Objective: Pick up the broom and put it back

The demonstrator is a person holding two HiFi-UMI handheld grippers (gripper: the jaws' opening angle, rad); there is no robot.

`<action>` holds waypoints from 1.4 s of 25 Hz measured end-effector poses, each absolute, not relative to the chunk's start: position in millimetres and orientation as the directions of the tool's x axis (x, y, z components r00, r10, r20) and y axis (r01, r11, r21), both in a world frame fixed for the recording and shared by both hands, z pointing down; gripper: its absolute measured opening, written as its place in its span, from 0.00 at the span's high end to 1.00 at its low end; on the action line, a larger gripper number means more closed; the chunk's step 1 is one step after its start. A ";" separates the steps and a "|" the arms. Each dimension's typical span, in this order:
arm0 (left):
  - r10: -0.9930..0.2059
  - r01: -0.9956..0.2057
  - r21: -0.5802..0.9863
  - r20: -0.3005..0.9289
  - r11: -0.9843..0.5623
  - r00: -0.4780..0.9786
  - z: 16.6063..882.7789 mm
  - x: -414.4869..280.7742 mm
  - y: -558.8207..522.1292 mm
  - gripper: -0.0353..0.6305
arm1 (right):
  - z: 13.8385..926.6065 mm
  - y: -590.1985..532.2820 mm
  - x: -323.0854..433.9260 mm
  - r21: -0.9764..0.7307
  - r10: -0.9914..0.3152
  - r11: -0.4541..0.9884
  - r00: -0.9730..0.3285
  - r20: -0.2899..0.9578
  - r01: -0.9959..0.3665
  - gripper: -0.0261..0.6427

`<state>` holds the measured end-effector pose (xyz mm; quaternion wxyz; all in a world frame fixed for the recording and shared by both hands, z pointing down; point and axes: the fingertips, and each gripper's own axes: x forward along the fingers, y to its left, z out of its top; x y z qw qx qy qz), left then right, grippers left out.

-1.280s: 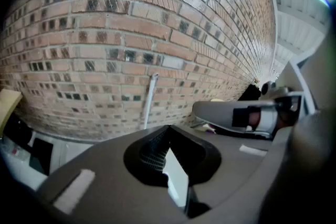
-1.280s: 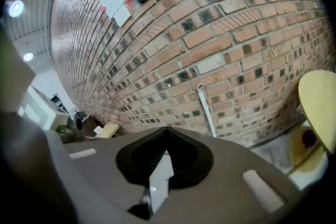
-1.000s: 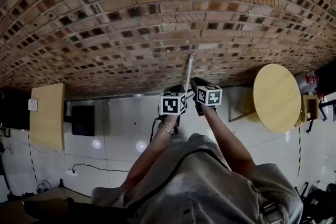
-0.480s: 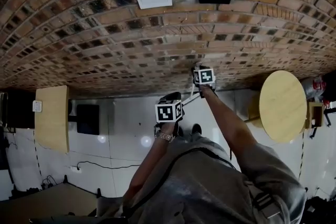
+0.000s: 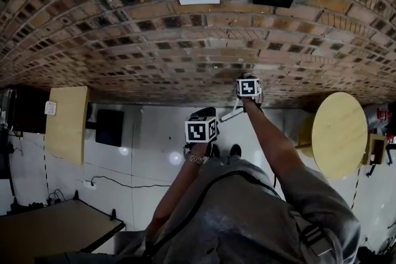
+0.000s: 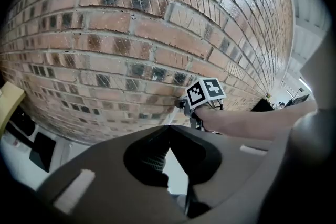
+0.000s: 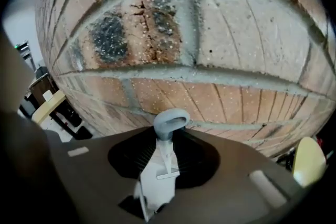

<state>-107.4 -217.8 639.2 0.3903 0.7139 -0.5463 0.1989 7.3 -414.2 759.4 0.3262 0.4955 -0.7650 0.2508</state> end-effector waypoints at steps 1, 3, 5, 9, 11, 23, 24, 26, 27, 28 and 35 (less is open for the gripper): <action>-0.628 -0.935 0.340 0.707 -0.104 0.327 638.7 -106.6 -218.5 0.95 | 757.1 -408.2 6.9 -0.066 -0.583 0.412 -0.319 0.747 -0.909 0.82; -0.633 -0.934 0.337 0.699 -0.117 0.332 636.8 -104.7 -220.7 0.95 | 751.5 -385.3 10.0 -0.090 -0.568 0.435 -0.351 0.745 -0.896 0.82; -0.644 -0.935 0.330 0.690 -0.129 0.332 631.7 -103.1 -225.5 0.95 | 736.2 -352.4 14.8 -0.107 -0.572 0.445 -0.375 0.730 -0.889 0.82; -0.679 -0.941 0.302 0.660 -0.152 0.322 617.9 -101.0 -241.9 0.95 | 671.0 -294.3 17.8 -0.096 -0.607 0.502 -0.429 0.669 -0.860 0.82; -0.693 -0.942 0.295 0.646 -0.161 0.320 613.4 -99.2 -249.5 0.95 | 635.8 -277.6 17.0 -0.090 -0.626 0.524 -0.454 0.633 -0.847 0.82; -0.685 -0.906 0.359 0.604 -0.223 0.407 598.0 -63.3 -262.0 0.95 | 569.7 -258.6 3.9 -0.126 -0.614 0.550 -0.502 0.610 -0.826 0.82; -0.686 -0.910 0.351 0.608 -0.220 0.400 599.1 -62.2 -262.5 0.95 | 570.8 -258.5 3.1 -0.127 -0.609 0.552 -0.503 0.613 -0.824 0.82; -0.680 -0.917 0.334 0.622 -0.218 0.389 603.0 -60.0 -262.3 0.95 | 573.9 -258.1 3.0 -0.126 -0.602 0.555 -0.502 0.621 -0.822 0.82; -0.674 -0.919 0.327 0.630 -0.220 0.386 605.1 -59.1 -261.7 0.95 | 575.8 -257.8 3.2 -0.125 -0.598 0.557 -0.500 0.626 -0.821 0.82; -0.668 -0.921 0.322 0.637 -0.221 0.383 606.7 -58.6 -261.6 0.95 | 577.7 -257.7 3.3 -0.123 -0.594 0.558 -0.499 0.631 -0.821 0.82; -0.672 -0.925 0.313 0.640 -0.216 0.373 603.8 -63.3 -271.0 0.95 | 595.5 -266.0 2.4 -0.108 -0.573 0.567 -0.485 0.661 -0.817 0.81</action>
